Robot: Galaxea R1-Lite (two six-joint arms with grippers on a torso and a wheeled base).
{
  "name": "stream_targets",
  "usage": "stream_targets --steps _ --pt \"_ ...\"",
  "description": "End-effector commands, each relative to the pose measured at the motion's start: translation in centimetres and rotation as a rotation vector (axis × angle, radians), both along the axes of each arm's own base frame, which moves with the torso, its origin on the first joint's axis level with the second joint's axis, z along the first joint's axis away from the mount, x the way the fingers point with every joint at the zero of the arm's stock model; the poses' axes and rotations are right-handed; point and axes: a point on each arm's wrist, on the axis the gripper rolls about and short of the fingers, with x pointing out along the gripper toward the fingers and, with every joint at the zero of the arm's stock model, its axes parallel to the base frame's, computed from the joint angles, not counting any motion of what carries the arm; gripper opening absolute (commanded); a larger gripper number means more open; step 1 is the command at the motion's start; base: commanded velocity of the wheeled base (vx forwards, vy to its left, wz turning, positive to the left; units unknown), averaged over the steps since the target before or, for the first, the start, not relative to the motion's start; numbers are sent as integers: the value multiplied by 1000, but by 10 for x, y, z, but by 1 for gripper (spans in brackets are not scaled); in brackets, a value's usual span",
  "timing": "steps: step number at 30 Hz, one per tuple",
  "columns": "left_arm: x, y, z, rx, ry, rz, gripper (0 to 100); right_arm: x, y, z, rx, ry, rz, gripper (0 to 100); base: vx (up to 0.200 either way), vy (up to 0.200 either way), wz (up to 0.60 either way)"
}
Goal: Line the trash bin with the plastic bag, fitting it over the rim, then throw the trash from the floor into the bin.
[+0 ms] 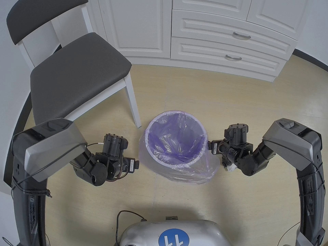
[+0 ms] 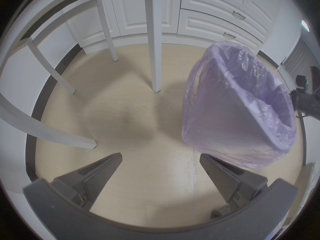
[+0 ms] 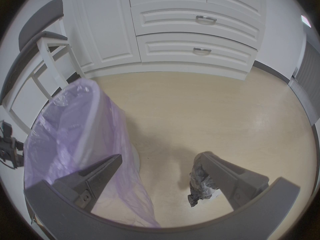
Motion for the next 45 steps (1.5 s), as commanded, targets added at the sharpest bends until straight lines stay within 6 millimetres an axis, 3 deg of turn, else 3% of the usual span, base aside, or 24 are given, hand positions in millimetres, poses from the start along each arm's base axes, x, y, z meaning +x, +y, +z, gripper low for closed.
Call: stream_targets --steps 1,3,6,7,8,15,19,22,23,29,33,41,45 --pt "22 -6 -43 -3 -13 18 100 -8 -9 41 20 -67 -14 100 0 0 0" --pt "32 -10 -51 -10 -26 21 100 -10 -13 54 24 -91 -21 100 0 0 0" --pt "34 -10 -52 -10 -30 20 100 -11 -14 56 25 -94 -22 100 0 0 0" --pt "49 -15 -64 -6 -47 30 100 -15 -22 72 31 -121 -37 100 0 0 0" --pt "53 -14 -64 -8 -53 37 100 -16 -24 75 33 -125 -39 100 0 0 0" --pt "81 -21 -70 -1 -107 86 100 -17 -24 75 31 -125 -40 100 0 0 0" --pt "102 -27 -76 19 -140 131 100 -15 -20 67 26 -109 -32 100 0 0 0" --pt "107 -28 -78 20 -138 135 100 -12 -19 61 26 -102 -31 100 0 0 0" --pt "111 -29 -79 17 -143 135 100 -8 -17 50 21 -87 -31 100 0 0 0" --pt "121 -33 -73 -12 -189 144 100 3 -14 27 14 -65 -31 100 0 0 0" --pt "120 -31 -70 -43 -187 166 100 9 -11 11 10 -47 -30 100 0 0 0" --pt "99 -8 -27 -124 -162 238 100 22 6 -29 101 8 -23 100 0 0 0" --pt "92 -4 -16 -127 -166 242 100 23 10 -41 128 34 2 100 0 0 0"
